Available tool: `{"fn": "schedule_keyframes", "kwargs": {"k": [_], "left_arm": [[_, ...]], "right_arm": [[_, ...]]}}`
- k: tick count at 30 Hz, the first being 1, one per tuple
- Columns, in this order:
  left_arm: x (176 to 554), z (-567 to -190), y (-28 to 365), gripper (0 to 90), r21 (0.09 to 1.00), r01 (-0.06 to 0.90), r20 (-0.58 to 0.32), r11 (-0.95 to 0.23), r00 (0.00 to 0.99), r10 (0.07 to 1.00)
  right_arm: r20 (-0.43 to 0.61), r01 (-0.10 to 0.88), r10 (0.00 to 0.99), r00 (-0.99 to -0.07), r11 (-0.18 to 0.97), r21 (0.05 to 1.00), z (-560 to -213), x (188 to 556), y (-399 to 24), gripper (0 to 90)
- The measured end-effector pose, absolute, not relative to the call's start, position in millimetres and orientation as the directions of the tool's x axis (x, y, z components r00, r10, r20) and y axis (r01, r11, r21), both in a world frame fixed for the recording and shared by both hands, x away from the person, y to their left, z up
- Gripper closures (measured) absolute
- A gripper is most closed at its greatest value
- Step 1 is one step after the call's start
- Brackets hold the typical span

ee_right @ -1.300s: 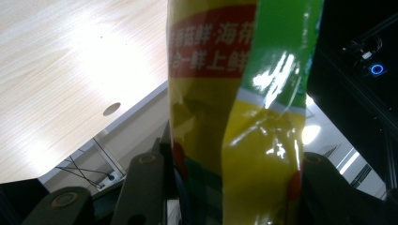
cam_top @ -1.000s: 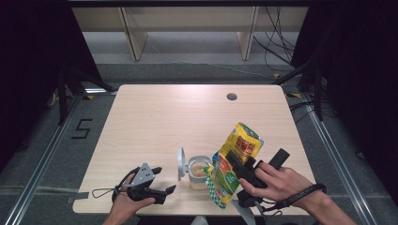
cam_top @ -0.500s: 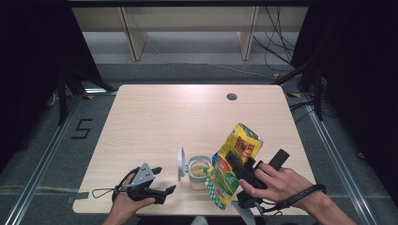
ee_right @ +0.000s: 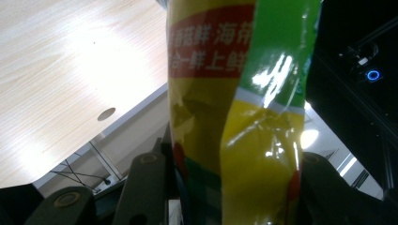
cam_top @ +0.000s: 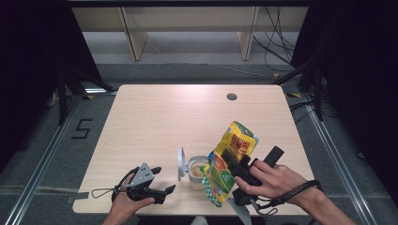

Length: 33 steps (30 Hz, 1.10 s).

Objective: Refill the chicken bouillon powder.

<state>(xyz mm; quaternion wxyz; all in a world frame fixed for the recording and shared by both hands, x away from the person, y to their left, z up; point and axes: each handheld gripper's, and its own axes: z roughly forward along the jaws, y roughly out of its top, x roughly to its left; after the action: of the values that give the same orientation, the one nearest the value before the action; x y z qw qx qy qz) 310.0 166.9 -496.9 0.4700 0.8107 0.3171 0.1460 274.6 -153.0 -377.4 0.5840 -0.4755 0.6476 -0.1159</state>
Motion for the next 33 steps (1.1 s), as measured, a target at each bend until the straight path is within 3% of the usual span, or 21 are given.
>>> {"fn": "schedule_keyframes", "kwargs": {"k": [33], "left_arm": [[309.6,-497.3,166.7,16.1,0.854,0.386,-0.071,-0.349,0.751,0.657]], "right_arm": [[-0.648,-0.473,-0.751,0.126,0.528,-0.705,-374.7,275.2,-159.2,63.9]]}}
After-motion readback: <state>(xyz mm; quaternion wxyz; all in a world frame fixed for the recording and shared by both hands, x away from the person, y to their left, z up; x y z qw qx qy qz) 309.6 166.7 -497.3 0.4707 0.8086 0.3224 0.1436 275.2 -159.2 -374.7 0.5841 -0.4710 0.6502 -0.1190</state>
